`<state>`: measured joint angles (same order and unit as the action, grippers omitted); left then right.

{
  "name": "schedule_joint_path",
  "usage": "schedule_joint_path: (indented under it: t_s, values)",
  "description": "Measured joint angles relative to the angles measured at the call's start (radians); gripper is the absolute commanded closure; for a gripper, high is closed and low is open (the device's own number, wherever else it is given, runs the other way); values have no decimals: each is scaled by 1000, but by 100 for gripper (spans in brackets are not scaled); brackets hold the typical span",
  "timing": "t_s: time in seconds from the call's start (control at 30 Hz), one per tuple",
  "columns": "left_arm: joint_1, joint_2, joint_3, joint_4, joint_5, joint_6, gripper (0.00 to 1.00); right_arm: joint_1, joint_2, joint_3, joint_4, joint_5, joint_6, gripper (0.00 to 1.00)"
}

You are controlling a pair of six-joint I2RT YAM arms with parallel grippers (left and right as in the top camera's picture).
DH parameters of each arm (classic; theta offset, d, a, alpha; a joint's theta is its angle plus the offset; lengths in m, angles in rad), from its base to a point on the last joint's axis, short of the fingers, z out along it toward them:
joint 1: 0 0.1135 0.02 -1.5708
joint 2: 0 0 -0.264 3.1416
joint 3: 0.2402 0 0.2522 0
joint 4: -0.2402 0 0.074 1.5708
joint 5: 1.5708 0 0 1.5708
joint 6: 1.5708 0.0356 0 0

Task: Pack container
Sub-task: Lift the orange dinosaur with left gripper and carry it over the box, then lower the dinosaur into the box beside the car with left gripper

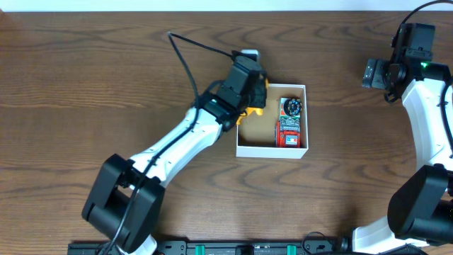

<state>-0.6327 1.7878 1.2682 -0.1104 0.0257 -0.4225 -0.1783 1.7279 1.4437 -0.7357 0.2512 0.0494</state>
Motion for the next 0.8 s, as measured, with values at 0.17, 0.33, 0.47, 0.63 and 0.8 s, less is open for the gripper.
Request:
schedule_joint_path:
  t_s: [0.17, 0.33, 0.47, 0.63, 0.8]
  values:
    - [-25, 3, 0, 34, -4, 10, 94, 0, 0, 0, 0, 0, 0, 1]
    - [-39, 4, 0, 56, -4, 36, 94, 0, 0, 0, 0, 0, 0, 1]
    - [-60, 4, 0, 80, -3, 82, 94, 0, 0, 0, 0, 0, 0, 1]
    - [-72, 4, 0, 84, -3, 109, 96, 0, 0, 0, 0, 0, 0, 1]
    - [-71, 4, 0, 68, -3, 113, 94, 0, 0, 0, 0, 0, 0, 1]
